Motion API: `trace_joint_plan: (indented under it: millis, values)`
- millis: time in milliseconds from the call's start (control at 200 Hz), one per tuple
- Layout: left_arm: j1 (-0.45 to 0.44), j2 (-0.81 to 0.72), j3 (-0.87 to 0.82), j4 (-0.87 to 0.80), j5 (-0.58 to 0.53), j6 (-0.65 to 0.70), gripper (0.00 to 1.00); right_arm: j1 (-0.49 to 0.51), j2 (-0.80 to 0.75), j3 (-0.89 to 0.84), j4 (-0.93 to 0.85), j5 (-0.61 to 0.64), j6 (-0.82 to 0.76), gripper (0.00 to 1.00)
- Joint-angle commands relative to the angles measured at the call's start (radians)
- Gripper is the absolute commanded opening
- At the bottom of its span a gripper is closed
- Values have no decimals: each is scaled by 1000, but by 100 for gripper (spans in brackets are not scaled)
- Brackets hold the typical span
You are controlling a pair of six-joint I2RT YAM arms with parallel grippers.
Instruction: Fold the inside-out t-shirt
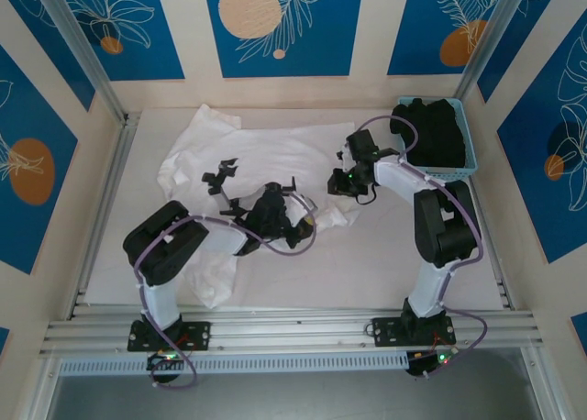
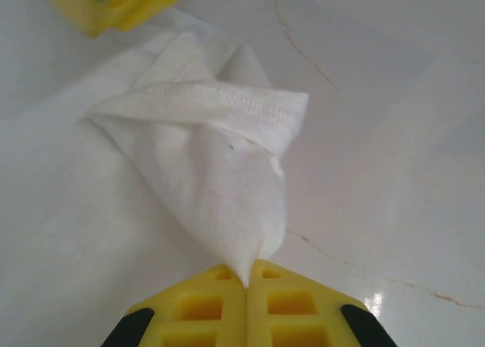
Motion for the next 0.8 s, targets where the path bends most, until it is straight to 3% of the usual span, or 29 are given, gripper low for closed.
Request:
trace_joint_plan:
  millis: [0, 220, 275, 420, 665, 795]
  values:
    - [21, 12, -10, 25, 53, -97, 0, 16, -105, -51, -77, 103, -9, 34]
    - [63, 31, 1, 18, 99, -163, 0, 108, -259, -245, -35, 172, 26, 45]
    - [67, 31, -1, 25, 109, -174, 0, 139, -263, -275, -11, 195, 39, 51]
    - [79, 40, 0, 51, 138, -206, 0, 194, -216, -283, 48, 240, 48, 55]
    - [87, 35, -9, 47, 153, -211, 0, 229, -116, -214, 67, 394, 45, 55]
    - [94, 41, -10, 47, 158, -213, 0, 217, -118, -198, 58, 447, 46, 50]
